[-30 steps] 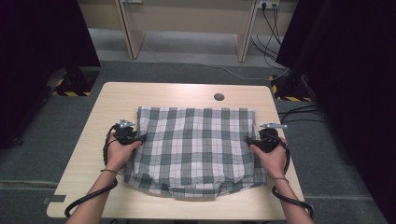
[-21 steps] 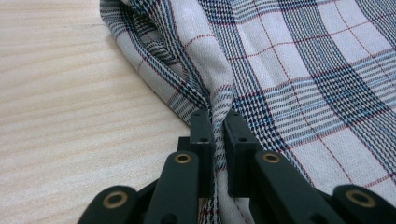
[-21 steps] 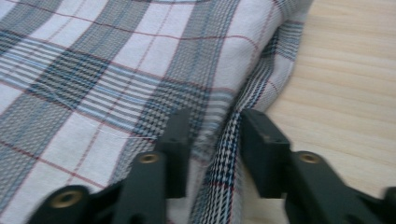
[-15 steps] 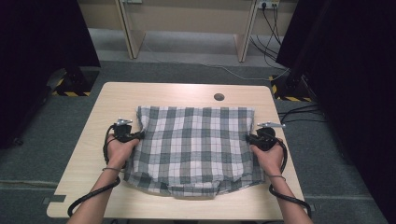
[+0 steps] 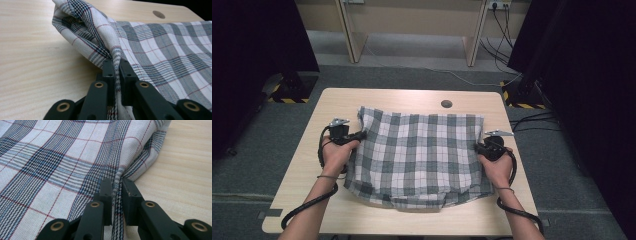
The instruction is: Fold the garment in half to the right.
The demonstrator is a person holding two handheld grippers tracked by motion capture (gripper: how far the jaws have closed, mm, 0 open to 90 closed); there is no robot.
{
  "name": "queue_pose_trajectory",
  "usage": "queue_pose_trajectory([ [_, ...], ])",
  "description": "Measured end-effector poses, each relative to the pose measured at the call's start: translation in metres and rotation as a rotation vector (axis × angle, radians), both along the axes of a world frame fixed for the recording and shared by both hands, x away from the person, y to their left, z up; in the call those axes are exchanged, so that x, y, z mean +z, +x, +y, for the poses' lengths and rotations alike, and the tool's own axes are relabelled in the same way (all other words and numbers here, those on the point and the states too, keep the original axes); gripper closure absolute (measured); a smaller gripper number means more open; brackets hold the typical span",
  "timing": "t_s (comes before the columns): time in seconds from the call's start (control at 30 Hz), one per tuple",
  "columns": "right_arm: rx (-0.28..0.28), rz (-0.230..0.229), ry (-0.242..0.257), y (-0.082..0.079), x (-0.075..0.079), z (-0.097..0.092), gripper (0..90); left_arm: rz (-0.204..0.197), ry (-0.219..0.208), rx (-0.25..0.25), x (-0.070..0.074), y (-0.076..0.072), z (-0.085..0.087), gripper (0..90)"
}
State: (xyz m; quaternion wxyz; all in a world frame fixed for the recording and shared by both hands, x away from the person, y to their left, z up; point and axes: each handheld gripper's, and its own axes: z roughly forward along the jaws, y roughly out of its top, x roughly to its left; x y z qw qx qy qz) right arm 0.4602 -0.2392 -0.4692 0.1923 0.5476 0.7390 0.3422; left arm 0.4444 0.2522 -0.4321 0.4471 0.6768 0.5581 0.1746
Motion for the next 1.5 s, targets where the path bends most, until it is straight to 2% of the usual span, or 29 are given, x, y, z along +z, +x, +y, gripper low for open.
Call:
queue_pose_trajectory([
  [0.33,0.004,-0.012,-0.025,0.003,0.000,0.012,80.9,-0.035,0.000,0.001,0.018,0.000,0.002,84.4],
  [0.5,0.004,-0.014,-0.030,0.005,0.000,0.024,81.2,-0.053,0.002,0.009,0.030,0.000,0.005,84.4],
  [1.3,0.012,-0.028,-0.024,0.013,-0.002,0.063,81.5,-0.107,0.032,0.027,0.063,0.000,0.013,85.0],
  [1.5,0.019,-0.033,-0.028,0.014,-0.003,0.071,81.6,-0.109,0.033,0.033,0.065,-0.001,0.016,85.3],
])
